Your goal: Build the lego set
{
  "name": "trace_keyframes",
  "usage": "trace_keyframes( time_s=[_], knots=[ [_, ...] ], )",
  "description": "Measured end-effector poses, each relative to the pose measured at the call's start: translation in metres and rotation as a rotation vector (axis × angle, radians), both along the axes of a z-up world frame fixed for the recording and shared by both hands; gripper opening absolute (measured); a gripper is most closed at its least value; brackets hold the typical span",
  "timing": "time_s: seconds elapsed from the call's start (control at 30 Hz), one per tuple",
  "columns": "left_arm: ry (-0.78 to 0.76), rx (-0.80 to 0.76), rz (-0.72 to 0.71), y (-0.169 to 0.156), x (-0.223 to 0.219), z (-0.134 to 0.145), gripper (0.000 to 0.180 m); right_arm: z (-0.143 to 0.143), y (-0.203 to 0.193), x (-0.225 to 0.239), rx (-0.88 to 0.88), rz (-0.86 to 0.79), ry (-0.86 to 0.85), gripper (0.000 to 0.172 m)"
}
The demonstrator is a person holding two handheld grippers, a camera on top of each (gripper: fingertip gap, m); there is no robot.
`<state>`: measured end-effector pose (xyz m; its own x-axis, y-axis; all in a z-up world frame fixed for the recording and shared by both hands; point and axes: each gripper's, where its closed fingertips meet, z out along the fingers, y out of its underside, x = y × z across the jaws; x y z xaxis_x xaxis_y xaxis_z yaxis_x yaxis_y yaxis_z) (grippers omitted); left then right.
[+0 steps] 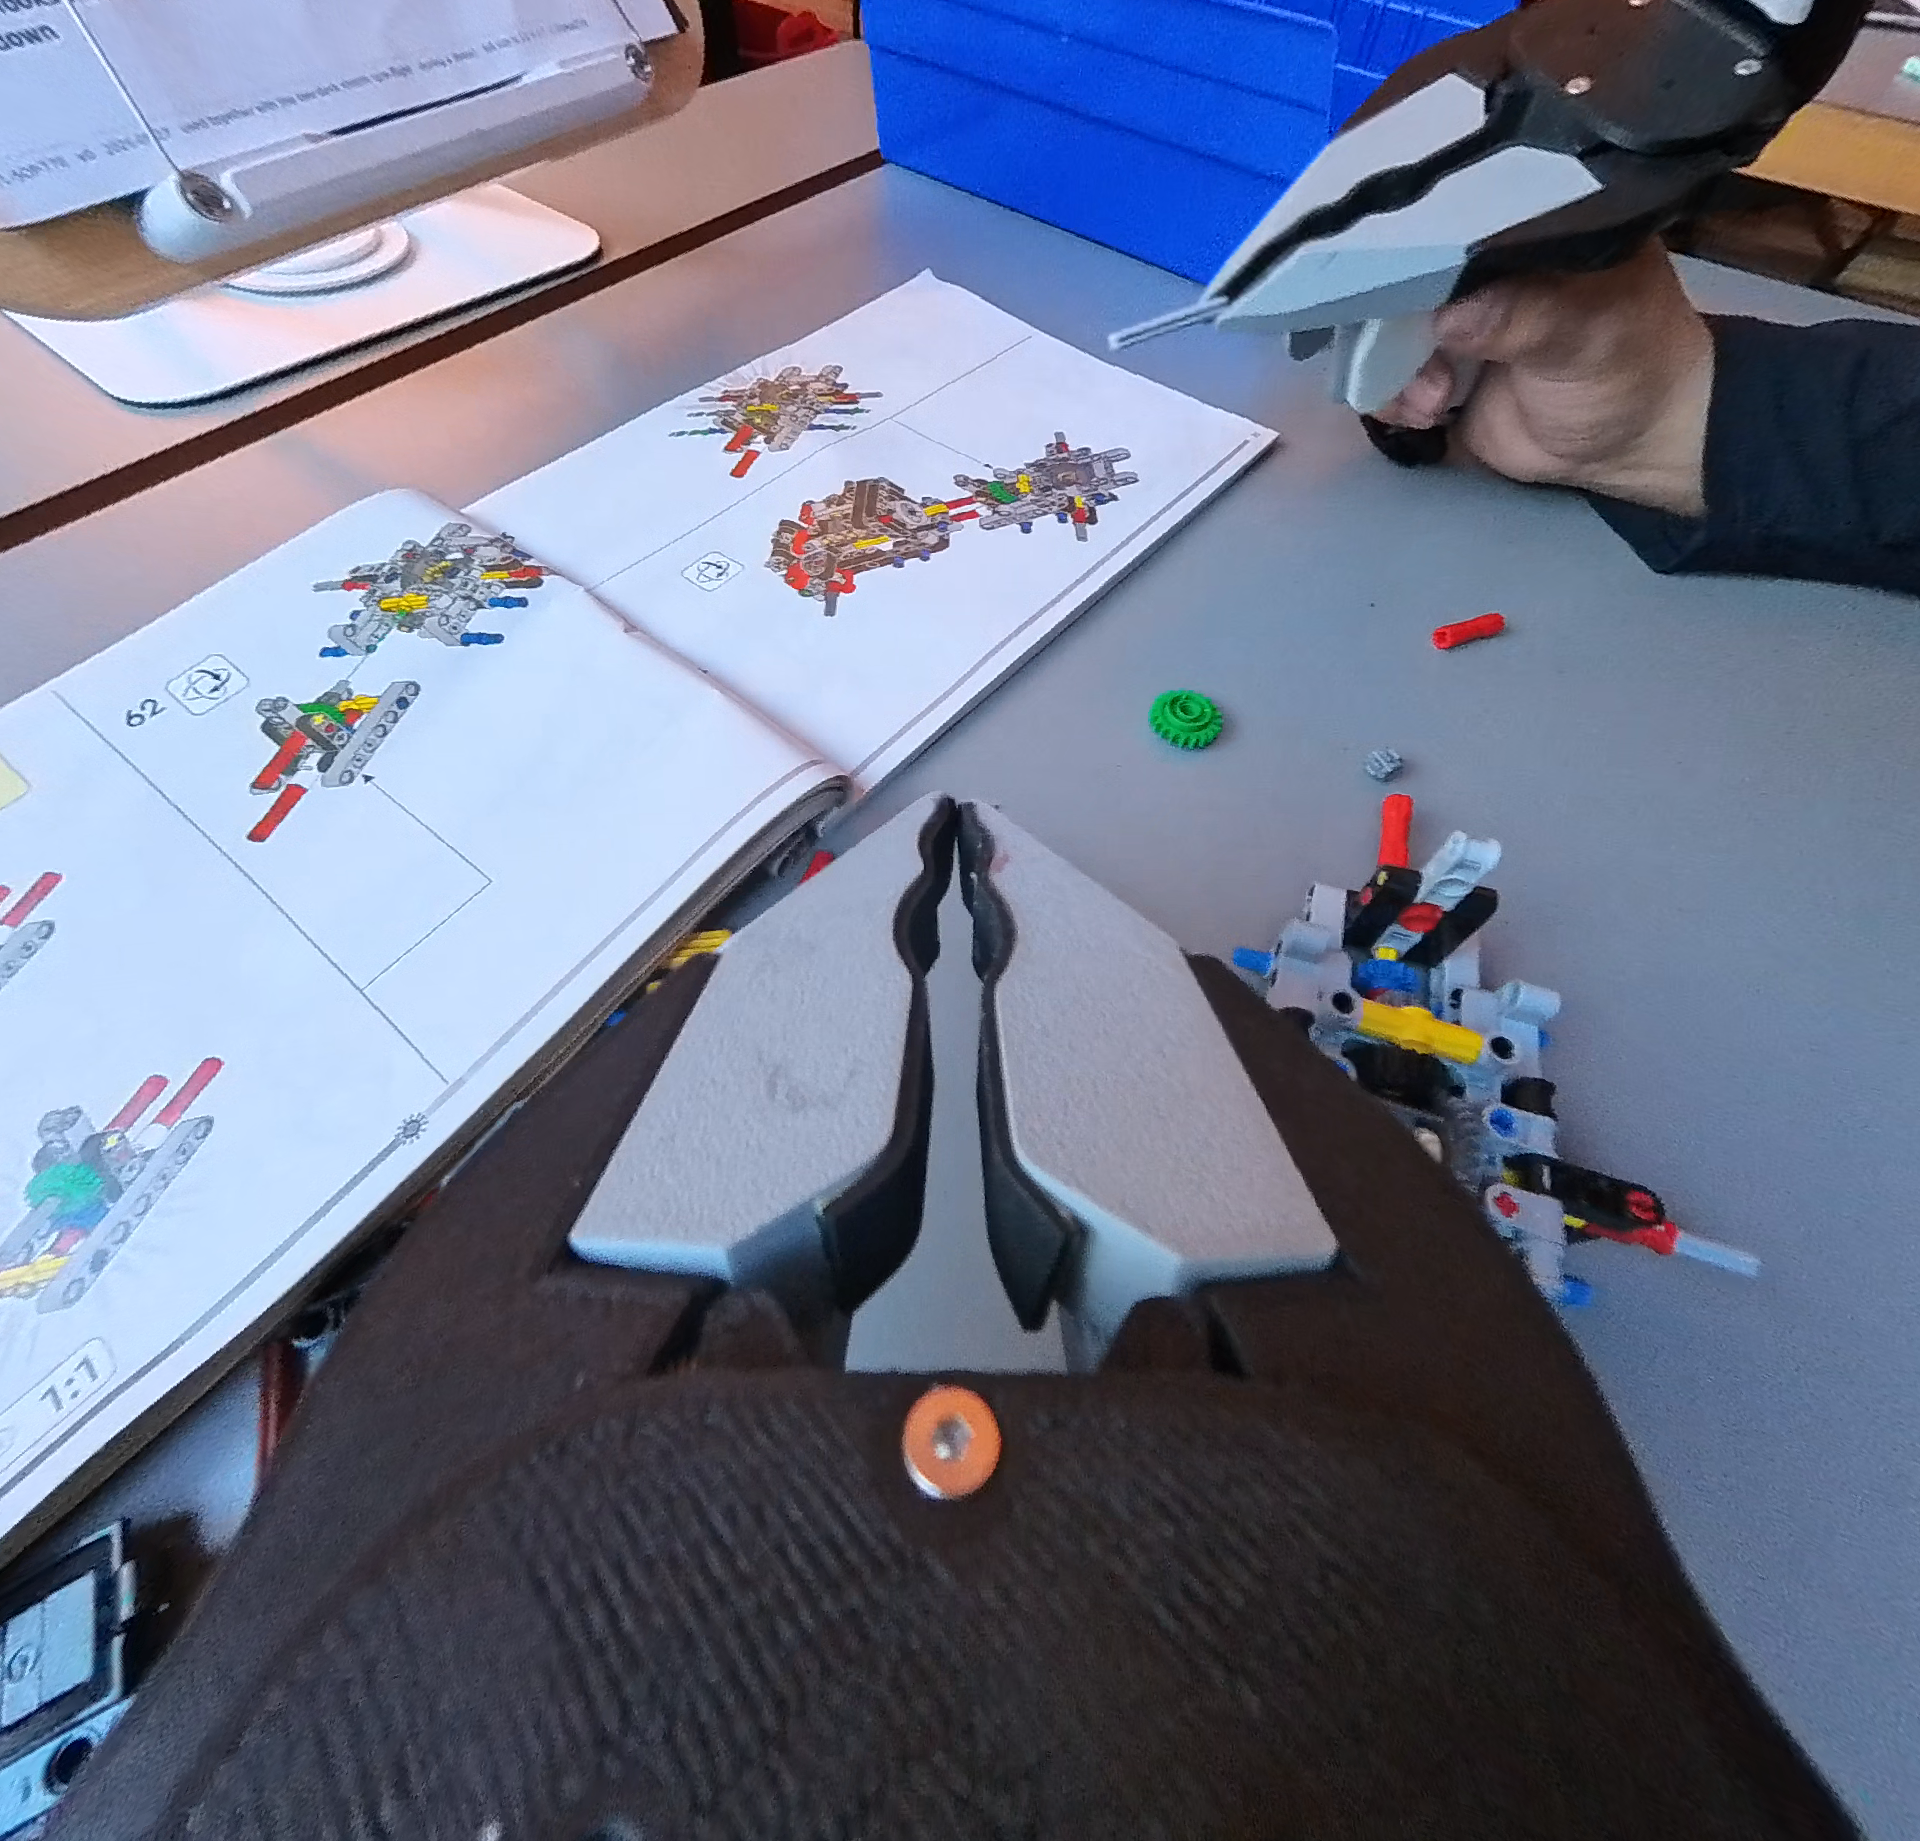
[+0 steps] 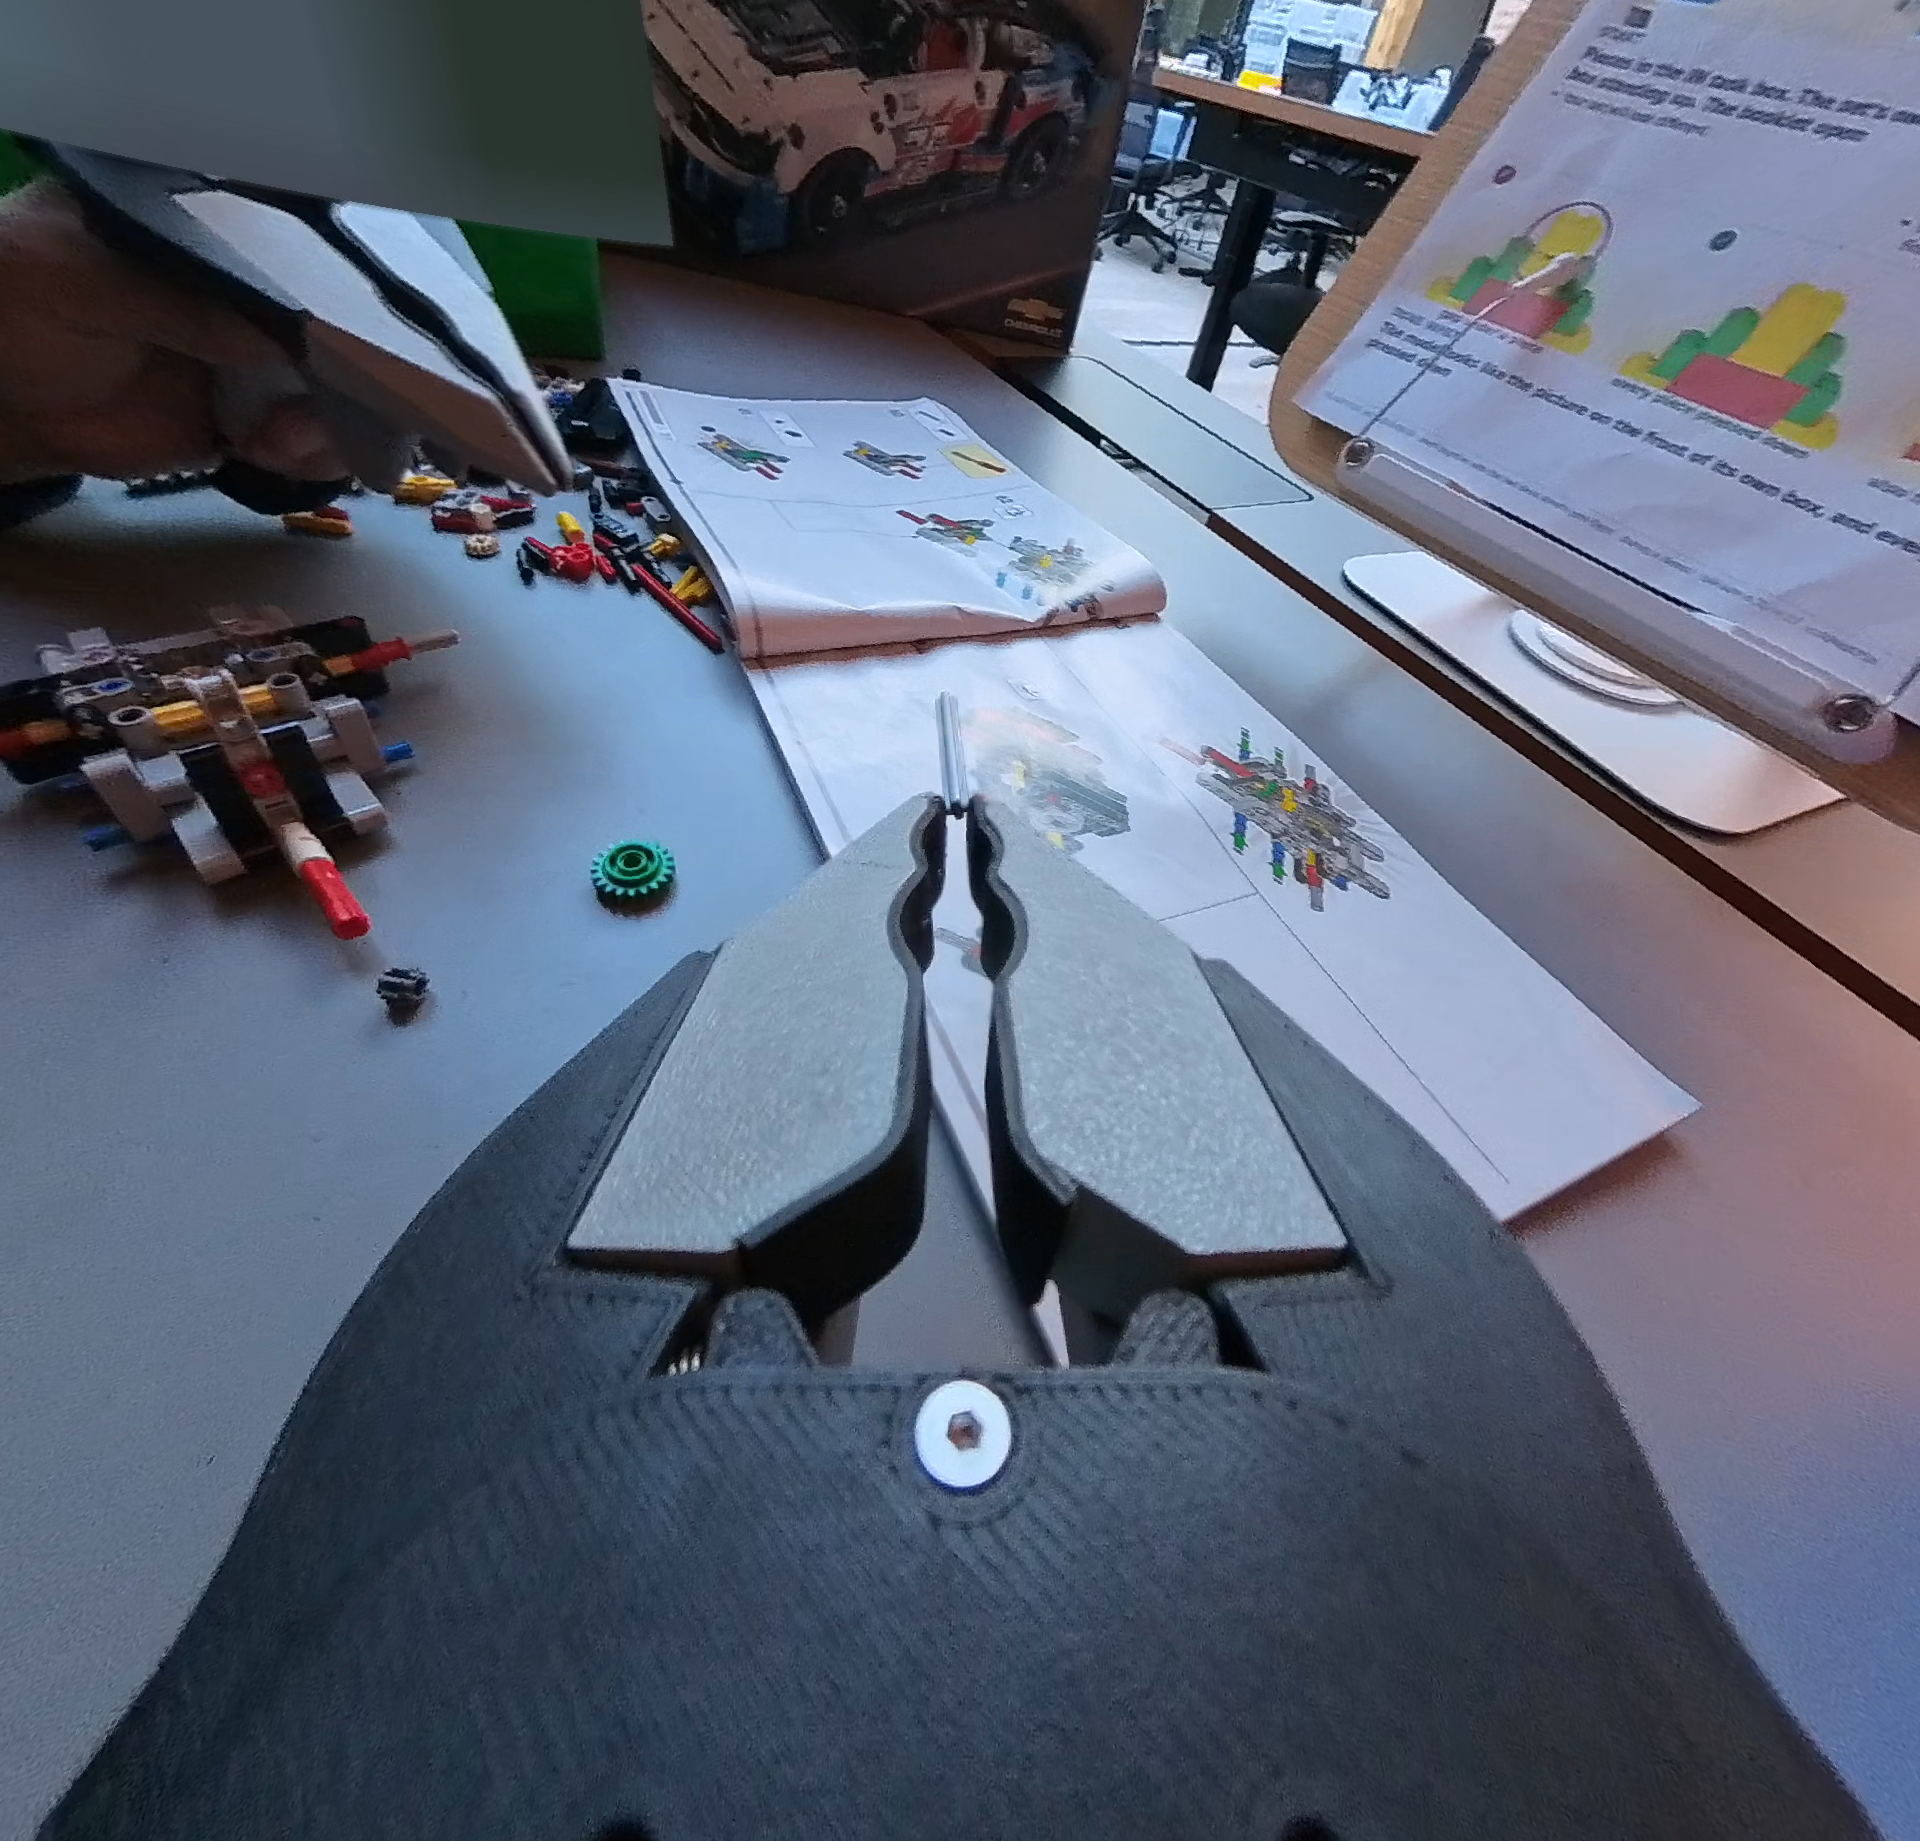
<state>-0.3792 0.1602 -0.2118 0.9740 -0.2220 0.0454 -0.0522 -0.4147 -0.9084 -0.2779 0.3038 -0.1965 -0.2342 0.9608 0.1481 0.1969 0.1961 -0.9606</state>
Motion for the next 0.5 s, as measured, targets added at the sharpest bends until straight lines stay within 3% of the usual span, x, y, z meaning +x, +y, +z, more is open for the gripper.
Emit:
trace_keyframes(
  time_s=[0.5],
  knots=[
    [0.052, -0.005, 0.062, 0.000, -0.017, -0.005, 0.000, -0.007, -0.005, 0.002, 0.098, -0.025, -0.027, 0.000]
  ],
)
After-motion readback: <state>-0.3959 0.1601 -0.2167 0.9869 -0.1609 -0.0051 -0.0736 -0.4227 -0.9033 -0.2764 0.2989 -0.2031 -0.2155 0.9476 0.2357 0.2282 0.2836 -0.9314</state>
